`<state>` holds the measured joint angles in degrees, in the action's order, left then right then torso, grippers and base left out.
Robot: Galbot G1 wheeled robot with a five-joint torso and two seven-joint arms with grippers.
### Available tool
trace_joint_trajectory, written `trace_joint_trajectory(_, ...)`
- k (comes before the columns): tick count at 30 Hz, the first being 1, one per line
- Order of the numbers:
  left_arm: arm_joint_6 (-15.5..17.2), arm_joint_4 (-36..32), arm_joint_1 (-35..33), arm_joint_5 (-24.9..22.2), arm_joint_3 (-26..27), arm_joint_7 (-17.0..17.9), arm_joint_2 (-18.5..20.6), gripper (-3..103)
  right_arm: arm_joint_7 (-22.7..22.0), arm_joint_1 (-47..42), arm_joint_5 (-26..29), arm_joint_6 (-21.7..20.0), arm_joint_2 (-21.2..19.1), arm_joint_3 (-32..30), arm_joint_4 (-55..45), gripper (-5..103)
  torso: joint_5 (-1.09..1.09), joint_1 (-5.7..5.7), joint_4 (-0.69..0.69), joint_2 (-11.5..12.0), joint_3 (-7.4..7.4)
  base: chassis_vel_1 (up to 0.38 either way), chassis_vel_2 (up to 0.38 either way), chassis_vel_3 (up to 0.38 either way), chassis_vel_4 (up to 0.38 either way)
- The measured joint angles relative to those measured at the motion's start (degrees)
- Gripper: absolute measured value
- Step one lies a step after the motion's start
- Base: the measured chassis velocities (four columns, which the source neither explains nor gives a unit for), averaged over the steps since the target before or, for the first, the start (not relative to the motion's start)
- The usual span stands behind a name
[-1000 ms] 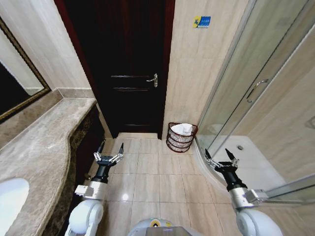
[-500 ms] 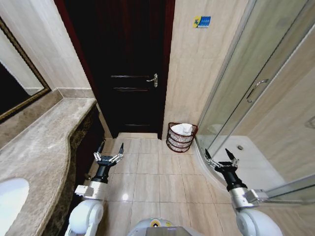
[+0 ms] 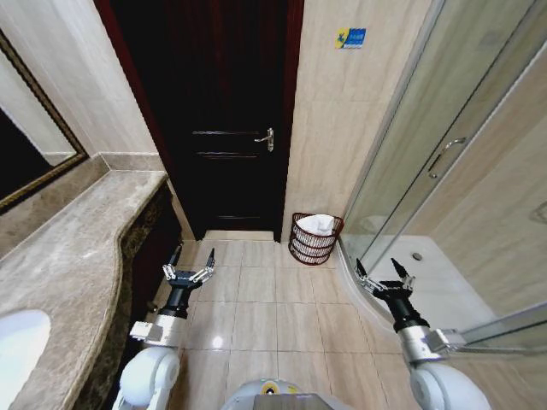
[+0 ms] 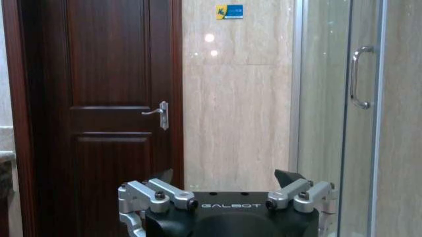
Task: Discard the used towel into the hamper.
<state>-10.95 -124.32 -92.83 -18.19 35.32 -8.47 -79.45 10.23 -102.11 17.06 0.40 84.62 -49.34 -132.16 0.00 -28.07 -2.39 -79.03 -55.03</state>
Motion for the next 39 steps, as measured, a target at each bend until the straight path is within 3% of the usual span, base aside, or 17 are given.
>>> trace_joint_trajectory(39,0.0,0.0,0.0,0.0,0.0,0.0,0.0,100,0.0,0.0,0.0,0.0,0.0,0.0,0.0,100,0.00,0.00,0.00,0.0,0.00,0.000,0.000,0.000,0.000)
